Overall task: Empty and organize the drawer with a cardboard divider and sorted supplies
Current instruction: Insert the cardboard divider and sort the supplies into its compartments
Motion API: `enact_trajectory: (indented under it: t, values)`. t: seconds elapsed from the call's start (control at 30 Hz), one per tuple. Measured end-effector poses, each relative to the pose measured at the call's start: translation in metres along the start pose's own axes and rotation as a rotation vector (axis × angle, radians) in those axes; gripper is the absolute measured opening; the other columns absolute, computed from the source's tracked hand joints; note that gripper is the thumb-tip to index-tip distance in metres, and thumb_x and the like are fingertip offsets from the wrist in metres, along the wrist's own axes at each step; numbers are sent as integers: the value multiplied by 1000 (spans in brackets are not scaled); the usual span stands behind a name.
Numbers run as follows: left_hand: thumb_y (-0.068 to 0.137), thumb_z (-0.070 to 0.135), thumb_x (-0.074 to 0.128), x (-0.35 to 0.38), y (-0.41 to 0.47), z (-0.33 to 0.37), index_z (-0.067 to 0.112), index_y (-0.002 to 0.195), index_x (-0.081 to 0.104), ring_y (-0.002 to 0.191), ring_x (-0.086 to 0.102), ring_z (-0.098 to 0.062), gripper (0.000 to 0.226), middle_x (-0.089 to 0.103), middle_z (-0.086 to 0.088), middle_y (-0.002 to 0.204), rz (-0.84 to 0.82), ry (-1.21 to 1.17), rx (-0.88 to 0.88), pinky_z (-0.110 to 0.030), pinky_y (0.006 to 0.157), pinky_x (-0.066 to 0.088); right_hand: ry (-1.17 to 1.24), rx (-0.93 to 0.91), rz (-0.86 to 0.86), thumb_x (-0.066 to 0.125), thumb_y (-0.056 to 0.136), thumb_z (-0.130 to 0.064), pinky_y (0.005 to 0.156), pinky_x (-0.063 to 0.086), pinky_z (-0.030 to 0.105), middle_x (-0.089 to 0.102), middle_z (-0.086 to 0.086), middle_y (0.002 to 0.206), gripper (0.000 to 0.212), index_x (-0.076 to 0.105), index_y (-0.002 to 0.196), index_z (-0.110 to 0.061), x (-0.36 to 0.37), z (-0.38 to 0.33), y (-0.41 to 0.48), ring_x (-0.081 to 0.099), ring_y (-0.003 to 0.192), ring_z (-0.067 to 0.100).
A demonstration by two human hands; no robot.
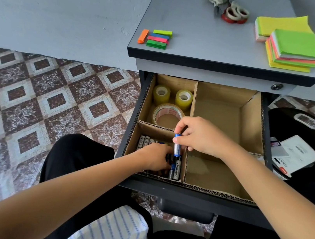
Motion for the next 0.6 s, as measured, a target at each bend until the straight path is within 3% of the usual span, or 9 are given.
enact_trajectory:
  t: [0.1, 0.3, 0.4, 0.47, 0.53, 0.6]
  values:
    - [93, 23, 54, 0, -1, 4, 13, 126, 56, 108, 57, -26, 35, 62, -11, 118, -36, 55, 19, -27, 83, 42, 28, 8, 8, 67, 84, -24, 59, 48, 27, 70, 1, 75, 12, 55, 82, -24, 0, 4, 0, 60, 56, 11]
    - [94, 18, 51, -1, -8, 4, 22, 132, 54, 109, 57, -19, 38, 61, -3, 122, -99, 12, 59, -21, 87, 39, 106, 13, 26, 68, 84, -22, 74, 55, 43, 71, 7, 80, 11, 57, 82, -23, -2, 9, -2, 65, 64, 20]
    - [94, 16, 51, -7, -16, -3, 22, 136, 47, 109, 59, -21, 43, 61, -7, 123, -93, -106, 25, -25, 92, 44, 142, -6, 34, 70, 82, -19, 76, 56, 47, 69, 6, 81, 11, 58, 82, -20, -4, 9, -4, 69, 73, 27]
    - [94, 17, 52, -17, -28, -9, 21, 136, 46, 98, 64, -19, 43, 66, -6, 112, -80, -154, 10, -26, 88, 49, 126, -20, 26, 69, 82, -19, 75, 57, 44, 66, 3, 81, 10, 60, 84, -19, -6, 8, -5, 69, 71, 24]
    - [93, 19, 53, -33, -42, -17, 22, 125, 54, 76, 67, -17, 31, 69, -1, 88, -11, -225, 25, -28, 77, 55, 121, -34, 3, 69, 83, -17, 73, 58, 38, 64, 0, 79, 10, 60, 87, -17, -5, 4, -4, 67, 67, 18]
    - [93, 17, 54, -55, -54, -24, 22, 104, 62, 67, 65, -17, 15, 66, -1, 77, 216, -338, 70, -29, 68, 56, 145, -53, -54, 70, 82, -13, 70, 59, 34, 64, 0, 77, 12, 58, 86, -16, 1, -3, -3, 67, 64, 13]
Point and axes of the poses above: each hand's wrist, its own y-axis towards the middle knuckle, its own x-axis out of the palm, z = x × y, the point moved 5 cm from there along y, towards the middle knuckle
